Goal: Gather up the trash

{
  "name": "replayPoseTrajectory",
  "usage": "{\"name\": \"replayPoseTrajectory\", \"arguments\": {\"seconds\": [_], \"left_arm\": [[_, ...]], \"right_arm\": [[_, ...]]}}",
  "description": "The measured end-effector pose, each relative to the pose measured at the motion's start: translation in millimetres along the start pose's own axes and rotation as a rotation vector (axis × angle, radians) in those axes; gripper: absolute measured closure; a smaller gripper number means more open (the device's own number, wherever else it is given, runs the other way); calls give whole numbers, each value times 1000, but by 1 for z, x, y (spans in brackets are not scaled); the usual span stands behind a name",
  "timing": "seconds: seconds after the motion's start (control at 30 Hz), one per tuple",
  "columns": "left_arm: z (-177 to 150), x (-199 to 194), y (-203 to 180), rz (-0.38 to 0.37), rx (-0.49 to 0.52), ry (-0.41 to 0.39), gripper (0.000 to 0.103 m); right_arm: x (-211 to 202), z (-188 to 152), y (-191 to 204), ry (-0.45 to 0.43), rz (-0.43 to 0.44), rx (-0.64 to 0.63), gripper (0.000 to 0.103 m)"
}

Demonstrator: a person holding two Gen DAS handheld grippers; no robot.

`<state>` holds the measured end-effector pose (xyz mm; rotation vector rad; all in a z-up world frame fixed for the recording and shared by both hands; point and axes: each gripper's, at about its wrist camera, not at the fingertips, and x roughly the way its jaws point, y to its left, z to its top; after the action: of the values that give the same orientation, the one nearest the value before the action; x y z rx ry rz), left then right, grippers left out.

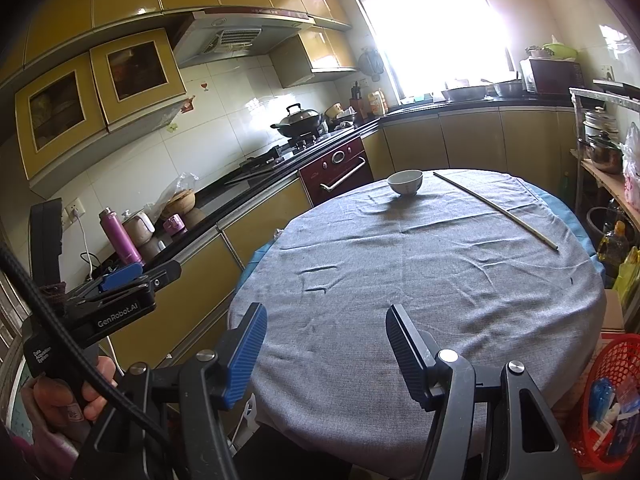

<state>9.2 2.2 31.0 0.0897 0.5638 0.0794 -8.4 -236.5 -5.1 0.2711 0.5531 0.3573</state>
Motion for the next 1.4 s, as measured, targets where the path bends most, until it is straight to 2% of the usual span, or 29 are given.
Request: {"name": "replayPoseTrajectory", "arguments": {"seconds": [1.4], "left_arm": [[0,11,7,4,-26,19,27]], "right_arm": [[9,7,5,24,4,-28,37]]}}
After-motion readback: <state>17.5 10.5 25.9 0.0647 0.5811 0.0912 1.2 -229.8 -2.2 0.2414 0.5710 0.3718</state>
